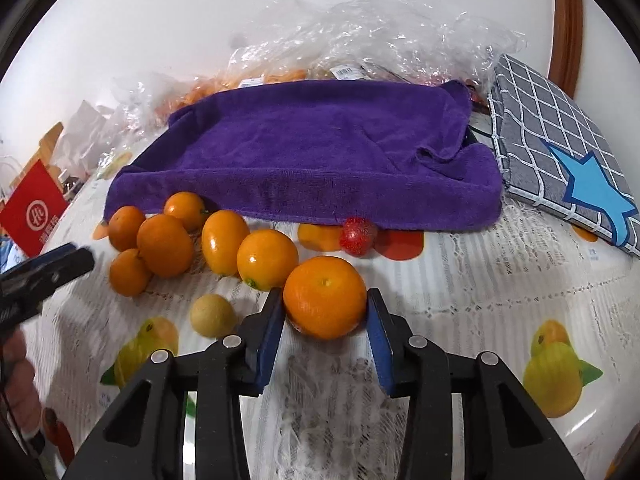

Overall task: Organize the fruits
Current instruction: 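Grasp a large orange with the right tool while the left tool grasps another orange, then lift both held oranges and carry them toward the purple towel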

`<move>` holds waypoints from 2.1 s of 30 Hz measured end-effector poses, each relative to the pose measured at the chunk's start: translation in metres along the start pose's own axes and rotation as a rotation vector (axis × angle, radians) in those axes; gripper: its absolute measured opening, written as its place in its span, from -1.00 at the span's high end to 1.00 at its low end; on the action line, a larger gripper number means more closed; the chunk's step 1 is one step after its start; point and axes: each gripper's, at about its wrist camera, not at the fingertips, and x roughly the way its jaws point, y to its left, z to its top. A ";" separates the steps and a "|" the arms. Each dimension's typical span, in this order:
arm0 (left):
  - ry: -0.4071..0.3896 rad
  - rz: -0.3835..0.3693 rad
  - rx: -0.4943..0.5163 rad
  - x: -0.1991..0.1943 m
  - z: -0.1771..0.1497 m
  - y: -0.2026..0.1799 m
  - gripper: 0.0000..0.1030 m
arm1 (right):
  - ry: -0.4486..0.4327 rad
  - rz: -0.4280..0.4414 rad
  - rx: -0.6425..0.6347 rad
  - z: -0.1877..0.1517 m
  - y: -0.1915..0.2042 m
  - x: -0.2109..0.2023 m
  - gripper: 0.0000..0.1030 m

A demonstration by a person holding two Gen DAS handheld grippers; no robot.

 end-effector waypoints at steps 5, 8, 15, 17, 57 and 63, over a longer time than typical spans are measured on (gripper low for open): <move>0.008 0.014 0.044 0.016 0.006 -0.001 -0.28 | -0.020 -0.078 -0.029 -0.011 -0.010 -0.013 0.22; 0.009 -0.003 0.063 0.021 0.008 -0.003 -0.27 | -0.019 -0.084 -0.010 -0.016 -0.021 -0.018 0.22; 0.027 0.009 0.085 0.034 0.016 -0.007 -0.11 | -0.002 -0.055 0.042 -0.012 -0.032 -0.012 0.21; 0.040 0.010 0.086 0.039 0.018 -0.008 -0.09 | 0.001 -0.053 0.041 -0.012 -0.032 -0.012 0.21; -0.157 -0.122 -0.144 0.006 0.024 0.024 0.24 | -0.149 -0.047 0.113 0.009 -0.040 -0.054 0.22; -0.196 -0.106 -0.146 -0.004 0.026 0.027 0.24 | -0.170 -0.049 0.135 0.026 -0.045 -0.064 0.22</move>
